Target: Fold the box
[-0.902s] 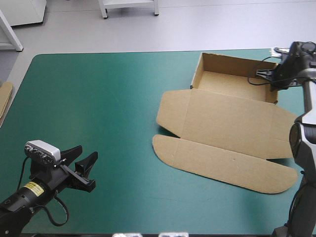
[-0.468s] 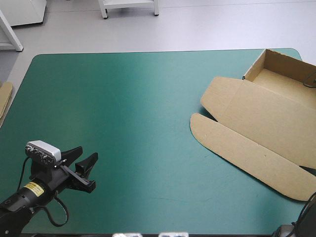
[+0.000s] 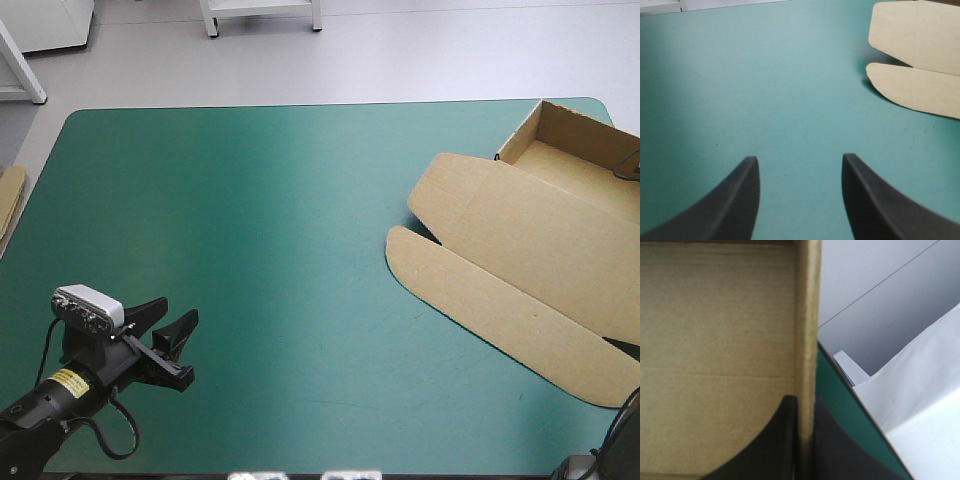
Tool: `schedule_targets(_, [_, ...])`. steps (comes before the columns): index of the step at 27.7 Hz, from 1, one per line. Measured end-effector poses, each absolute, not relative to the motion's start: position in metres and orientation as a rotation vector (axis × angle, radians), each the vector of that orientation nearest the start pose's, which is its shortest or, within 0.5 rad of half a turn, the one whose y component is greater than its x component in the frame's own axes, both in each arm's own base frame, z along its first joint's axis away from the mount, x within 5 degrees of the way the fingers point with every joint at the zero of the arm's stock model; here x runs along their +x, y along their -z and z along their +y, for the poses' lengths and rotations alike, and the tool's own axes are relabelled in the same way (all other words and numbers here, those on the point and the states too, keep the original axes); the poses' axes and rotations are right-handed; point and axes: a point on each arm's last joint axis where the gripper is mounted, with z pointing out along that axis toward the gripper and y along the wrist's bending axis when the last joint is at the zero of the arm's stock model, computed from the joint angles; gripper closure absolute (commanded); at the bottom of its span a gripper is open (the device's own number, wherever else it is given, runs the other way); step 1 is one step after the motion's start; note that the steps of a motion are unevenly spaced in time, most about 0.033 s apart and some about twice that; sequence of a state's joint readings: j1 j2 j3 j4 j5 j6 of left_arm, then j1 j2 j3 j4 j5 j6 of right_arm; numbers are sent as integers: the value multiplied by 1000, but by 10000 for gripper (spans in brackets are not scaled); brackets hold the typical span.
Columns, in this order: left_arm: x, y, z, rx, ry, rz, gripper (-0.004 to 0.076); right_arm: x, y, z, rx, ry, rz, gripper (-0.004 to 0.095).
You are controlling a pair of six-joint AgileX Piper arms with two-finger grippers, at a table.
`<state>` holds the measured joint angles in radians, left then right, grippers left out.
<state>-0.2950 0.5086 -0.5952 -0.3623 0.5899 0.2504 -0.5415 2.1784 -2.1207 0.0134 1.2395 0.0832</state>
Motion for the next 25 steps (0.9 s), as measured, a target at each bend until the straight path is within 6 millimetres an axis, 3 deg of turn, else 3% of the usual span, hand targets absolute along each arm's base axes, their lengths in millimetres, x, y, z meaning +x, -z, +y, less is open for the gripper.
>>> schedule_targets(3, [88,-326,-46,367,423,1938,377,408,-277,-244,859,97,2650,826])
schedule_targets(8, [88,-326,-46,367,423,1938,377,408,-277,-243,860,85,2648,433])
schedule_targets(11, [88,-326,-46,367,423,1938,377,408,-278,-243,861,80,2644,268])
schedule_targets(14, [88,-326,-46,367,424,1938,377,406,-285,-241,851,80,2633,262])
schedule_targets(17, [88,-326,-46,367,424,1938,377,400,-305,-237,829,90,2594,284])
schedule_targets(21, [88,-326,-45,367,424,1935,377,386,-346,-225,772,84,2516,370])
schedule_targets(24, [88,-326,-45,367,424,1935,377,363,-398,-191,633,-78,2413,382])
schedule_targets(25, [88,-326,-45,368,423,1935,377,357,-406,-180,600,-101,2403,382])
